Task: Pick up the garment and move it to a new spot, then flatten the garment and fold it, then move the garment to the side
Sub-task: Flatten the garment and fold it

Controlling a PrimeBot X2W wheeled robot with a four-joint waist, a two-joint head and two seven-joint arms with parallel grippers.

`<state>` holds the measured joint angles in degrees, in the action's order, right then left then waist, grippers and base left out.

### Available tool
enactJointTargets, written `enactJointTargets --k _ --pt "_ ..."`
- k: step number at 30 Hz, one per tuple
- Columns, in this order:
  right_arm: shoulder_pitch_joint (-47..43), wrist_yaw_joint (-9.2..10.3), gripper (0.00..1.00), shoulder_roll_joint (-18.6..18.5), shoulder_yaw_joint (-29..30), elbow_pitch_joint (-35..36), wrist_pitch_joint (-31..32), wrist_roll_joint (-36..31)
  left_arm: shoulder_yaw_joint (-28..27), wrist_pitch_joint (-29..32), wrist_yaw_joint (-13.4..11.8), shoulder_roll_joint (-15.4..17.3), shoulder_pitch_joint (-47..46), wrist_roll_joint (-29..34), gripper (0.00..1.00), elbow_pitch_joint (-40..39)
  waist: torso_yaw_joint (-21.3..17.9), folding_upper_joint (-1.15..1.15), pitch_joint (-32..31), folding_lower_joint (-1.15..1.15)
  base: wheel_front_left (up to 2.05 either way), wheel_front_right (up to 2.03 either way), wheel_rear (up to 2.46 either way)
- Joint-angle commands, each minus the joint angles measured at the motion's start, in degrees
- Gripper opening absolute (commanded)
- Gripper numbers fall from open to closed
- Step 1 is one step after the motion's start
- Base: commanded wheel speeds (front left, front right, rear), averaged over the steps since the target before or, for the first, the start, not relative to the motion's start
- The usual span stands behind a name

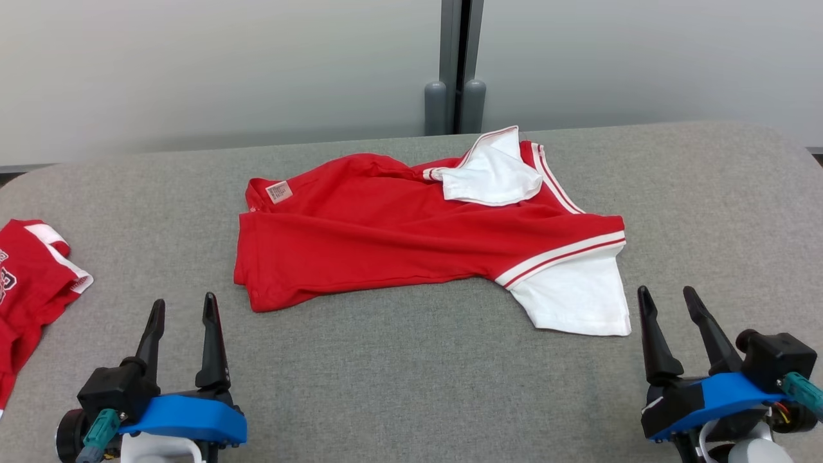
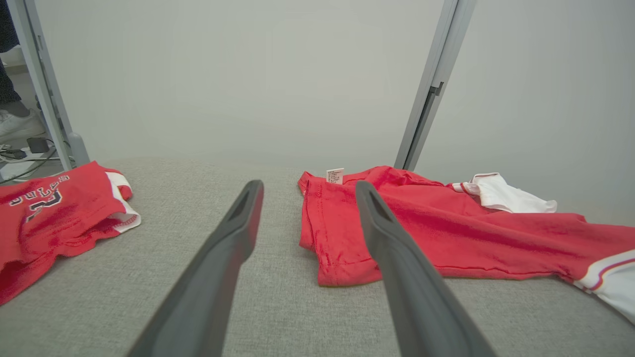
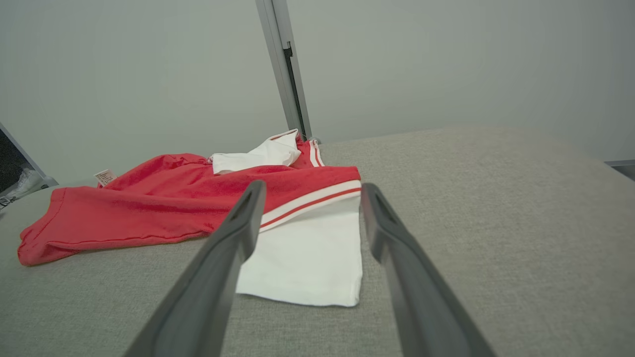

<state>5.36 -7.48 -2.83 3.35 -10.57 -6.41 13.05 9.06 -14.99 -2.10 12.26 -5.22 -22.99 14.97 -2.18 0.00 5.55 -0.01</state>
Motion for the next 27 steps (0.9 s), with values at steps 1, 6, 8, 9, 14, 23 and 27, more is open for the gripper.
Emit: enactJointTargets --k 1,6,8,9,14,23,27 --pt "-1.1 -0.03 1.0 -0.1 0.5 0.2 0.3 -0.5 -0.5 -0.3 0.3 -0.2 0.6 0.6 1.0 0.3 -0.3 0.0 -0.9 0.01 0.0 0.0 0.0" --pt "-2.6 -0.03 1.0 -0.1 1.9 1.0 1.2 -1.2 -1.2 -0.3 0.8 -0.7 1.8 2.1 1.0 1.0 -0.1 0.0 -2.5 0.01 0.0 0.0 0.0" --pt "-2.8 -0.03 1.0 -0.1 2.0 1.4 1.3 -1.2 -1.4 -0.3 1.1 -0.8 2.2 2.3 1.0 1.6 -0.2 0.0 -2.8 0.01 0.0 0.0 0.0" --pt "-2.9 -0.03 1.0 -0.1 2.1 1.5 1.5 -1.2 -1.5 -0.3 1.1 -0.9 2.4 2.4 1.0 2.0 -0.2 0.0 -2.9 0.01 0.0 0.0 0.0" --pt "-3.5 -0.03 1.0 -0.1 2.0 1.7 1.7 -0.6 -1.5 -0.3 1.7 -1.0 2.4 2.5 1.0 3.0 -0.3 0.0 -3.1 0.01 0.0 0.0 0.0" --pt "-2.2 -0.03 1.0 -0.1 1.3 1.8 2.3 -0.9 -1.8 -0.2 2.4 -1.1 1.6 3.0 1.0 4.1 -0.6 0.0 -2.3 0.01 0.0 0.0 0.0" --pt "0.2 -0.03 1.0 -0.1 1.8 0.9 5.2 -1.9 0.0 1.8 3.0 -0.9 -1.8 4.0 1.0 6.5 -0.6 0.0 -0.7 0.01 0.0 0.0 0.0"
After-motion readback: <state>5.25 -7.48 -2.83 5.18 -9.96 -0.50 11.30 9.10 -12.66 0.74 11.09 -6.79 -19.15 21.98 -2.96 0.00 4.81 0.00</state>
